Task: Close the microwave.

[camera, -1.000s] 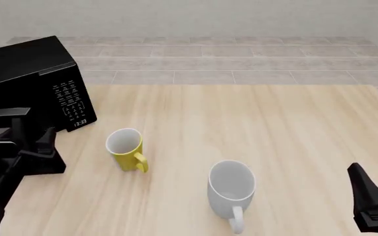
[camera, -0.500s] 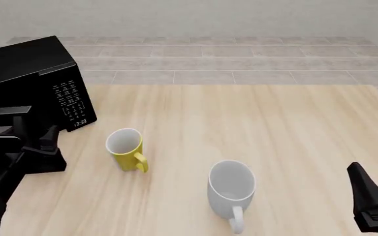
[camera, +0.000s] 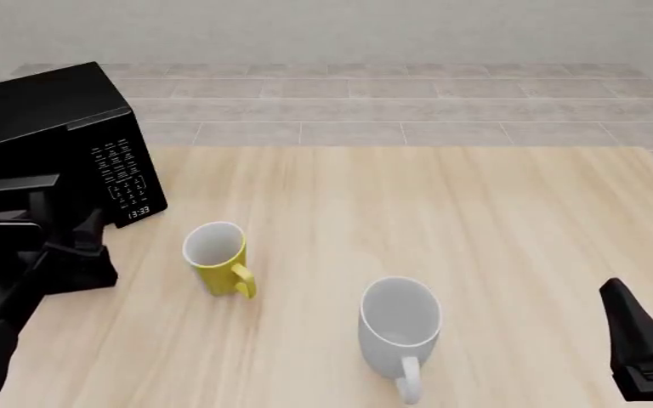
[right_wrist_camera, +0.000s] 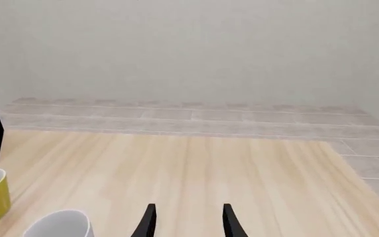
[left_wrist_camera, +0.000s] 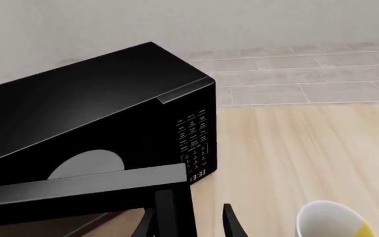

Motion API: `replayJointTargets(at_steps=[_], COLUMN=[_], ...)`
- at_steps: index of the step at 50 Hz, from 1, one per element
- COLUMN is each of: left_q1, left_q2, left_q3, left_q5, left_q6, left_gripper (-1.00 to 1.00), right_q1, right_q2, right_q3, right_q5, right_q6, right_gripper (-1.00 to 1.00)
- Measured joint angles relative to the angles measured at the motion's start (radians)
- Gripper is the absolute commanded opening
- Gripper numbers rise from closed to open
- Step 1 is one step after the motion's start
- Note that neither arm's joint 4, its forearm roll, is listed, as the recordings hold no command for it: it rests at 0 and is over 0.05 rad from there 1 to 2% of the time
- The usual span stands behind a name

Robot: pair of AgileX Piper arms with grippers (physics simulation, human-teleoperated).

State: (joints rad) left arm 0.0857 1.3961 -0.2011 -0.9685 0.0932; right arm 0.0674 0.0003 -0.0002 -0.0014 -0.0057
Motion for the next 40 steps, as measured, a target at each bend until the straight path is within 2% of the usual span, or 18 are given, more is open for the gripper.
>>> replayJointTargets(at_steps=[40], left_q1=[0.011], left_q2=[0.122], left_q3=[-0.098], left_q5=[-0.038], left_q6=[0.011], left_gripper=[1.0], right_q1=[-0.005], right_q2=[0.0], right_q3=[0.0], right_q5=[0.005], right_q6=[0.005], right_gripper=[1.0])
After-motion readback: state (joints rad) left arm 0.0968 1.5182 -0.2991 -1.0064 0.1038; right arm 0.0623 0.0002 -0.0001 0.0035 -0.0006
